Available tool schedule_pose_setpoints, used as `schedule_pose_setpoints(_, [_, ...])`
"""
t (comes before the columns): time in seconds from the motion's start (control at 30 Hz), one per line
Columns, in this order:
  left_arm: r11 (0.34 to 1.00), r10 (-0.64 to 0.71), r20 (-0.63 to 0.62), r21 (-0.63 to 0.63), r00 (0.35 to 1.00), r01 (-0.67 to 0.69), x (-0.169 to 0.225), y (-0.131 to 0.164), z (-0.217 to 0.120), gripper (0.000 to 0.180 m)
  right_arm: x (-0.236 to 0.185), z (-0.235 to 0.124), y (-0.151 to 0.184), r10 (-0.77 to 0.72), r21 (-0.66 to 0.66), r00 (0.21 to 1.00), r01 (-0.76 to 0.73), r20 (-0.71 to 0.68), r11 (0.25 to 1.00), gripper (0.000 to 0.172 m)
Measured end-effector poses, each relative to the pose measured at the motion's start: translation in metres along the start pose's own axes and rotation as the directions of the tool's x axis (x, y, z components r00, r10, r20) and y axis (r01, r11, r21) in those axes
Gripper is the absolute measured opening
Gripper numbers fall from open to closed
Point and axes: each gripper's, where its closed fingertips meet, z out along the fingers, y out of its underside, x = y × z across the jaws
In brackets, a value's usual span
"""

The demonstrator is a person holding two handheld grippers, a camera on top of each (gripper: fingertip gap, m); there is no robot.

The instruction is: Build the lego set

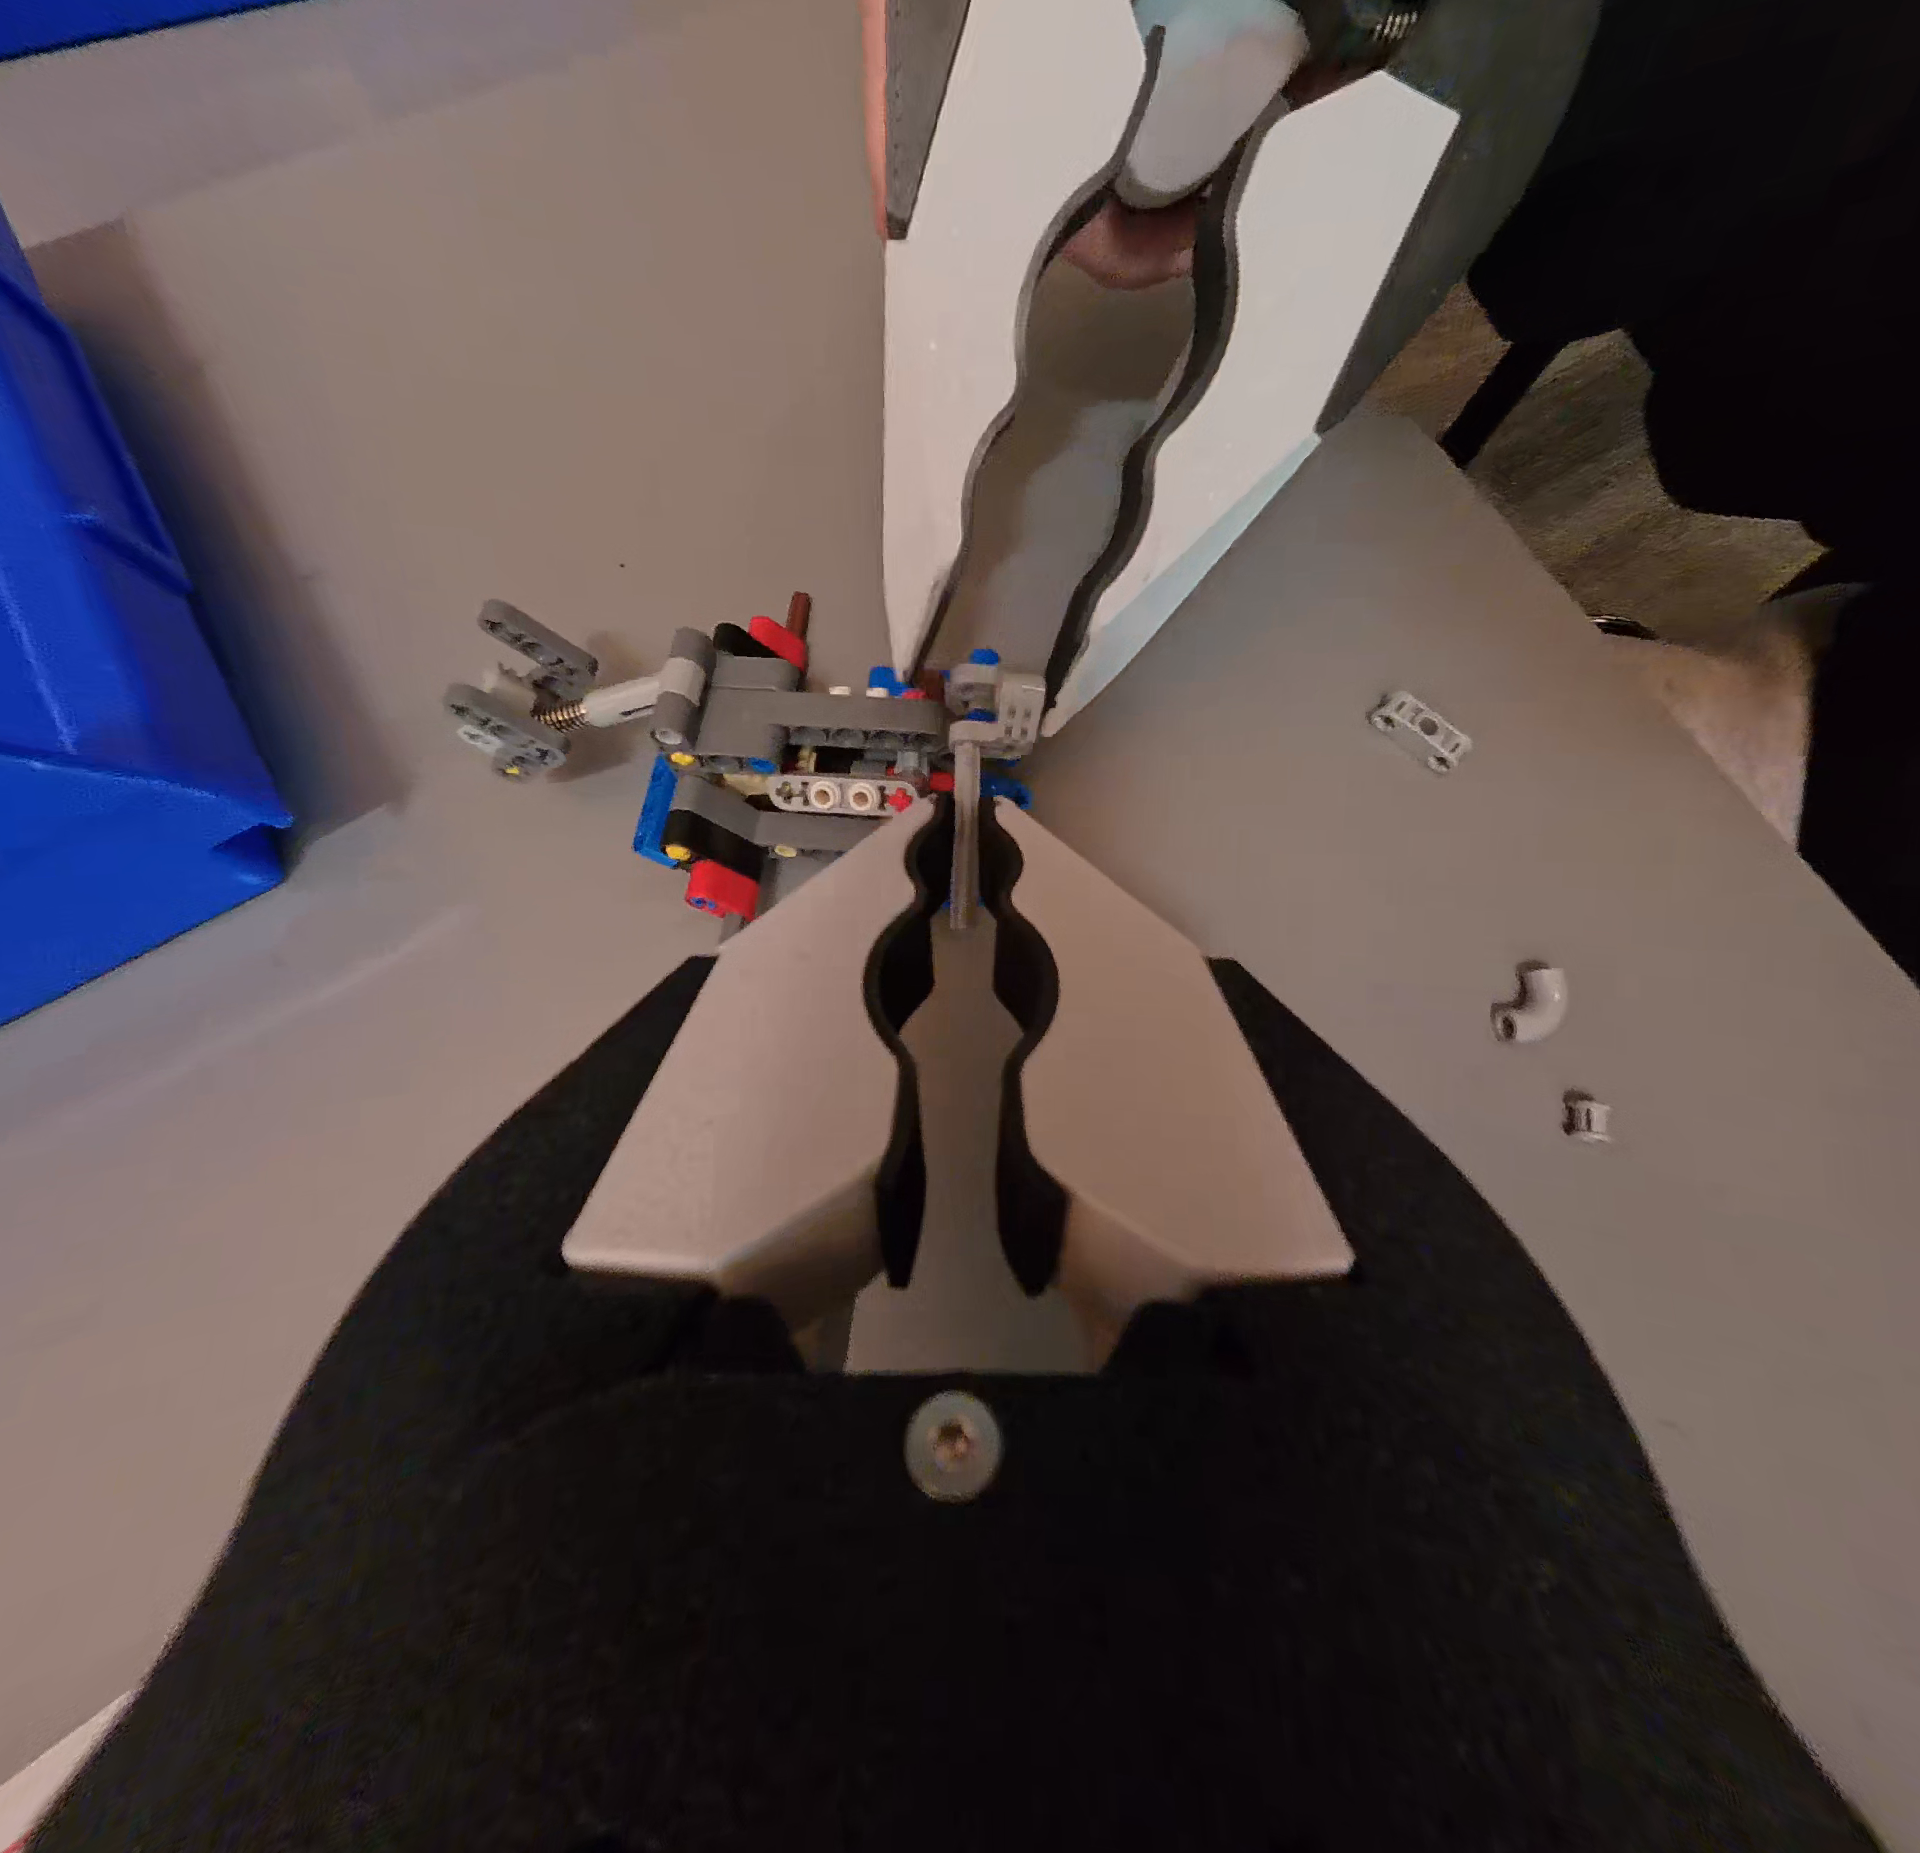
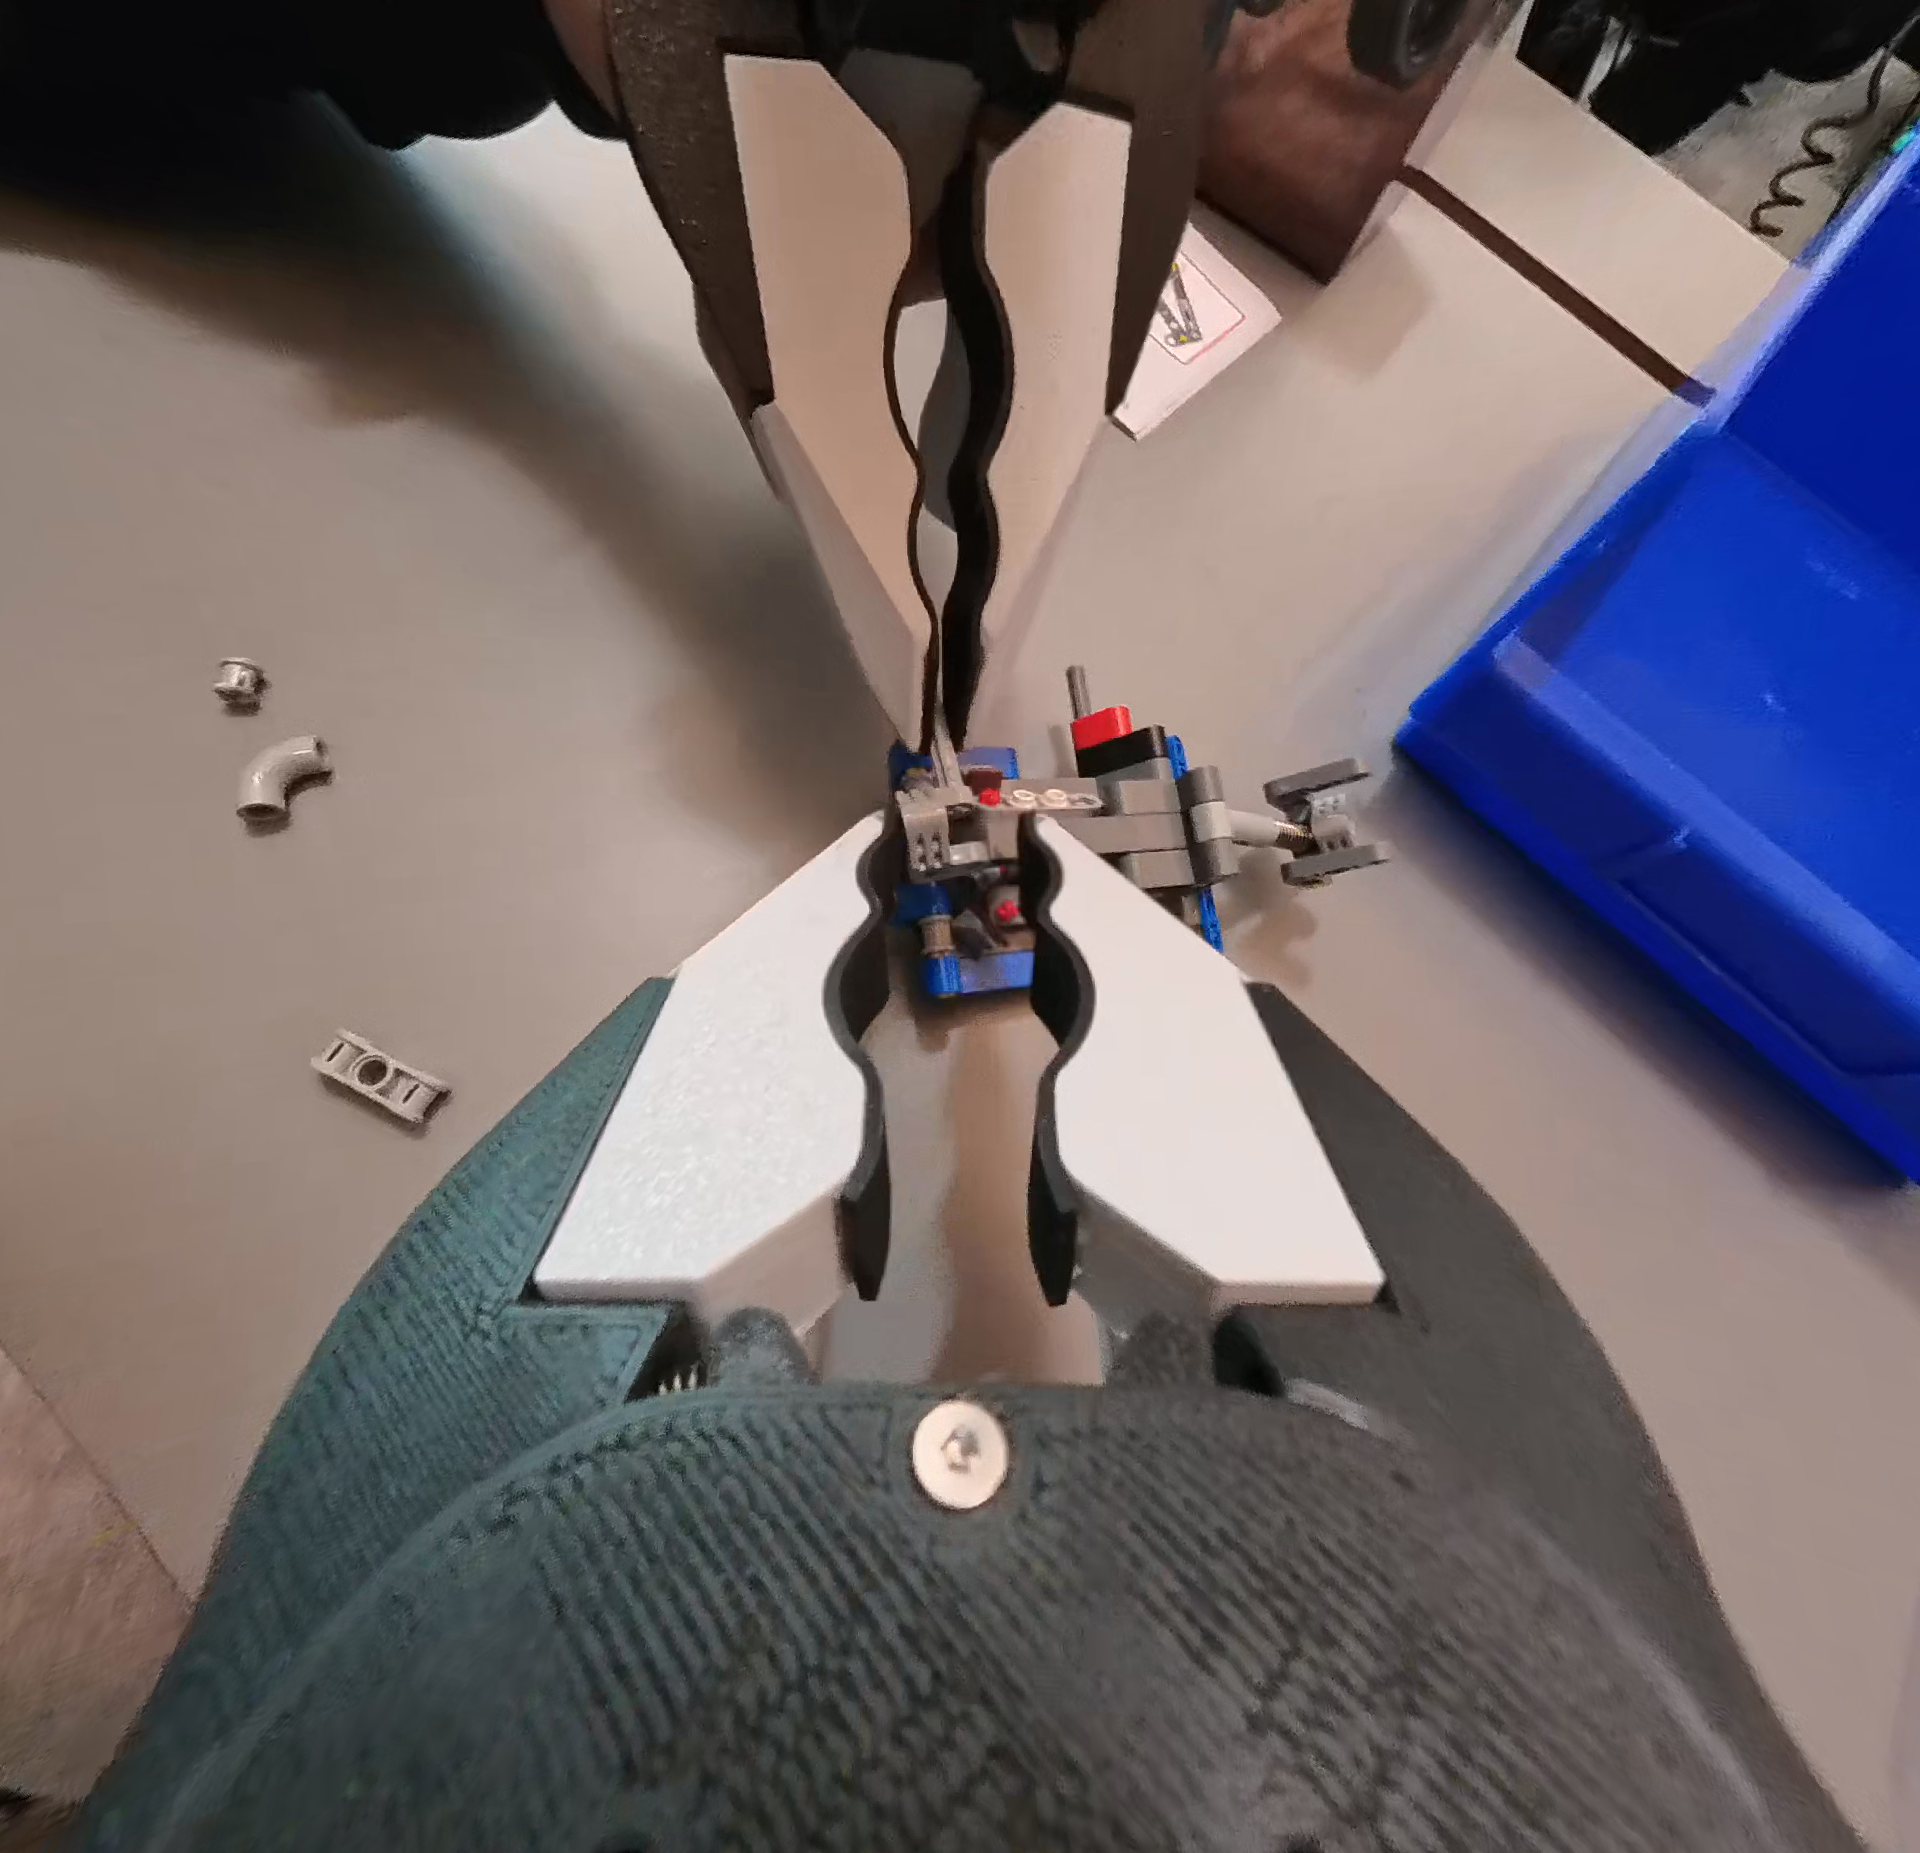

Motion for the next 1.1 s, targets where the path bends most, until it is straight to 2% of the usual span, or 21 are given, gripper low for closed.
schedule_pose_setpoints(0.2, [0.999, -0.042, -0.083, 0.009, 0.996, 0.043, -0.004, 0.002, 0.002, 0.001, 0.002, 0.006, 0.018, 0.049, -0.094, 0.999, -0.051, -0.021, 0.994, 0.034])
schedule_pose_setpoints(0.3, [0.997, -0.071, -0.121, 0.015, 0.990, 0.073, -0.003, 0.004, 0.003, 0.001, 0.001, 0.007, 0.019, 0.105, -0.064, 0.994, -0.105, 0.003, 0.992, 0.035])
schedule_pose_setpoints(0.43, [0.995, -0.102, -0.151, 0.005, 0.983, 0.104, -0.006, 0.005, 0.004, 0.001, 0.005, 0.007, 0.013, 0.149, 0.012, 0.989, -0.149, 0.015, 0.989, 0.030])
schedule_pose_setpoints(0.53, [0.993, -0.115, -0.158, -0.024, 0.981, 0.112, -0.009, 0.006, 0.004, 0.001, 0.004, 0.007, 0.012, 0.132, 0.009, 0.991, -0.132, 0.013, 0.991, 0.025])
schedule_pose_setpoints(0.7, [0.990, -0.120, -0.167, -0.096, 0.979, 0.105, -0.011, 0.006, 0.002, 0.001, 0.008, -0.002, 0.011, 0.044, -0.020, 0.998, -0.045, -0.048, 0.999, 0.024])
schedule_pose_setpoints(0.83, [0.983, -0.122, -0.178, -0.159, 0.976, 0.094, -0.008, 0.005, 0.001, 0.001, 0.008, -0.011, -0.011, -0.007, 0.060, 0.997, 0.012, -0.080, 0.998, 0.018])
schedule_pose_setpoints(0.97, [0.976, -0.131, -0.178, -0.193, 0.975, 0.096, -0.005, 0.004, 0.003, 0.001, 0.004, -0.001, 0.002, -0.020, -0.012, 0.998, 0.020, -0.067, 1.000, 0.012])
schedule_pose_setpoints(1.1, [0.977, -0.124, -0.172, -0.194, 0.977, 0.090, -0.005, 0.006, 0.004, 0.001, 0.003, 0.001, 0.003, 0.008, 0.003, 0.999, -0.008, -0.050, 1.000, 0.010])
